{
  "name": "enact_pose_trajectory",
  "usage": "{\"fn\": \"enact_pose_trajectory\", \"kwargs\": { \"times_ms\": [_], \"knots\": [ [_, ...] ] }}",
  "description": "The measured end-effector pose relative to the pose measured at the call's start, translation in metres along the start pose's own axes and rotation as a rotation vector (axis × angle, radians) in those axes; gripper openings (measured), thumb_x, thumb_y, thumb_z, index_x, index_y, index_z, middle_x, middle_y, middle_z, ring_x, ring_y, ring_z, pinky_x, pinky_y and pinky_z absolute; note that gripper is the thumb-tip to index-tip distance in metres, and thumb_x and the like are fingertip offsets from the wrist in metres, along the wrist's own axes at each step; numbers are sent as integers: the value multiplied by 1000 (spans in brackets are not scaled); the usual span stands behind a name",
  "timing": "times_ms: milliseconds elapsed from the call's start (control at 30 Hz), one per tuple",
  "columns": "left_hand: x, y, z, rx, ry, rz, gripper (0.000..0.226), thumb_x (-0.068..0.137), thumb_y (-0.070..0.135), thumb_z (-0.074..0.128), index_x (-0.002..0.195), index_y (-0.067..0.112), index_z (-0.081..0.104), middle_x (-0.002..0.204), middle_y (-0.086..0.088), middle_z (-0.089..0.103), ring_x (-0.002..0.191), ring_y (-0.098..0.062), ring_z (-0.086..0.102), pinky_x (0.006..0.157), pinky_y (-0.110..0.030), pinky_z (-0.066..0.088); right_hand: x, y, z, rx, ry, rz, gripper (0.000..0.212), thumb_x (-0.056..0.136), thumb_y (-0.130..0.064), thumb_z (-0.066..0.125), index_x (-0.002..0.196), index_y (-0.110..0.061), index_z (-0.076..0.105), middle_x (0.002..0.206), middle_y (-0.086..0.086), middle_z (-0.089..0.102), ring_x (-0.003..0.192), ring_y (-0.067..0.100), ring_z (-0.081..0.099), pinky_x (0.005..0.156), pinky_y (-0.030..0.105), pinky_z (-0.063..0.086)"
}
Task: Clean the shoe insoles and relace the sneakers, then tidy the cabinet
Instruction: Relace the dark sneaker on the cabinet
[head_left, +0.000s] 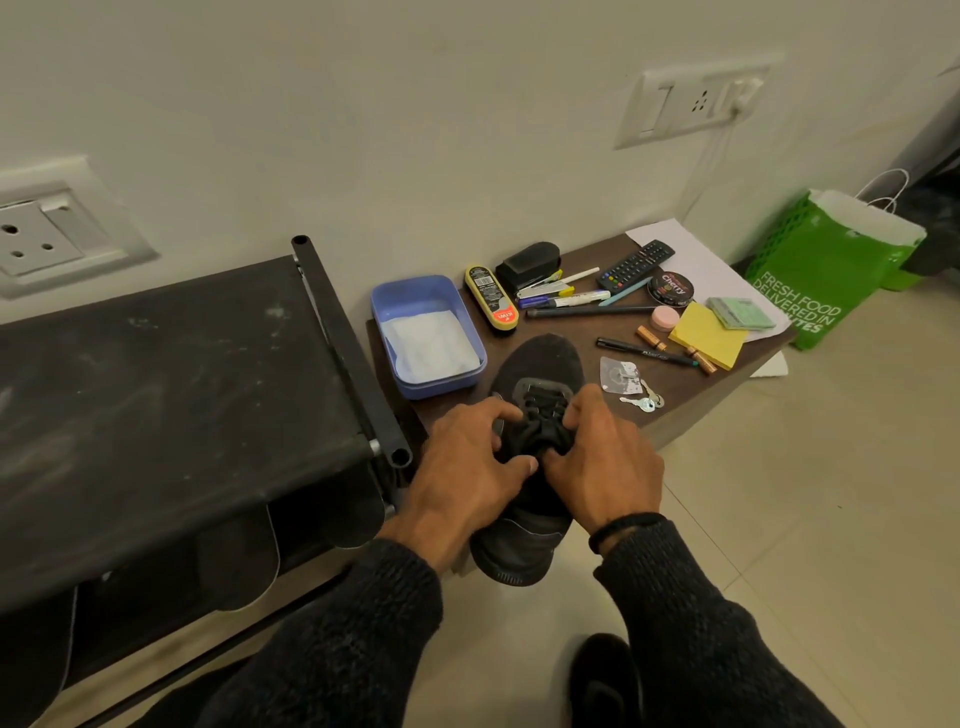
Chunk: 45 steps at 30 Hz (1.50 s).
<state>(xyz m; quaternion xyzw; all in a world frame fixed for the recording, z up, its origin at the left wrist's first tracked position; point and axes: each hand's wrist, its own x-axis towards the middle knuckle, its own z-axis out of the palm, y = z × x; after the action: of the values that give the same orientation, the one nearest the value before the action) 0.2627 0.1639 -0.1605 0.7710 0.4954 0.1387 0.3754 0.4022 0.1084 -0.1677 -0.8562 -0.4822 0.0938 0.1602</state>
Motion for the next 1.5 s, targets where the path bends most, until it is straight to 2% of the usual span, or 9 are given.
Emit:
{"fn": "enact_pose_trajectory", "kwargs": {
  "times_ms": [267, 667, 767, 900, 967, 1067, 1200, 1333, 1500],
  "knots": [
    [5, 5, 10, 290, 114, 94, 52, 88, 30, 73, 133, 31, 48, 120, 0, 50, 110, -21, 54, 93, -37, 51, 3, 14, -13, 395, -245, -64, 48, 76, -26, 84, 97, -32, 41, 101, -7, 65, 86, 13, 66, 74, 37, 61],
    [18, 15, 27, 475, 174, 36, 55, 90, 31, 60, 141, 26, 41, 126, -5, 50, 108, -28, 55, 85, -40, 50, -10, 27, -33, 464, -260, -154, 27, 85, -28, 78, 93, -23, 53, 77, -1, 63, 64, 0, 58, 57, 15, 46],
    [23, 16, 28, 496, 201, 31, 49, 89, 28, 59, 136, 26, 46, 121, -5, 56, 107, -29, 59, 82, -41, 50, -16, 30, -41, 471, -482, -246, 9, 92, -31, 70, 95, -26, 63, 75, -2, 67, 63, 6, 62, 60, 20, 51],
    [27, 15, 31, 436, 228, -22, 45, 85, 21, 62, 129, 24, 52, 119, -7, 62, 105, -31, 61, 83, -42, 52, -37, 32, -47, 328, -737, -322, 35, 88, -55, 66, 118, -39, 59, 88, -13, 68, 81, 4, 65, 67, 19, 55],
    [26, 16, 30, 343, 148, -50, 52, 84, 22, 70, 132, 26, 51, 122, -7, 58, 111, -31, 58, 89, -43, 51, -51, 32, -40, 243, -680, -336, 41, 84, -51, 73, 118, -40, 54, 91, -17, 65, 82, -4, 63, 65, 14, 52],
    [17, 15, 19, 199, 25, -15, 70, 77, 26, 81, 136, 35, 44, 118, -3, 52, 112, -26, 55, 97, -39, 48, -62, 32, -25, 205, -467, -349, 30, 91, -34, 69, 116, -32, 53, 102, -11, 66, 86, 4, 63, 74, 21, 55],
    [-29, 13, 0, -18, 43, 91, 70, 86, 17, 72, 143, 38, 38, 123, 3, 50, 113, -15, 54, 104, -37, 49, -74, 29, -32, 201, -340, -335, 22, 94, -25, 62, 115, -25, 54, 99, -2, 65, 84, 12, 62, 74, 29, 56],
    [-85, 21, -16, 69, 35, 316, 54, 87, 2, 57, 136, 25, 57, 135, 4, 58, 122, -10, 54, 110, -31, 43, -98, 28, -60, 187, -330, -343, 18, 94, -26, 62, 111, -26, 54, 95, -5, 63, 79, 8, 59, 70, 24, 52],
    [-135, 47, -35, 167, -163, 400, 54, 87, 19, 62, 139, 26, 54, 131, 4, 58, 93, -3, 52, 100, -31, 50, -142, 21, -103, 151, -302, -369, 18, 95, -27, 62, 111, -29, 54, 92, -10, 61, 73, 0, 54, 59, 12, 36]
  ]
}}
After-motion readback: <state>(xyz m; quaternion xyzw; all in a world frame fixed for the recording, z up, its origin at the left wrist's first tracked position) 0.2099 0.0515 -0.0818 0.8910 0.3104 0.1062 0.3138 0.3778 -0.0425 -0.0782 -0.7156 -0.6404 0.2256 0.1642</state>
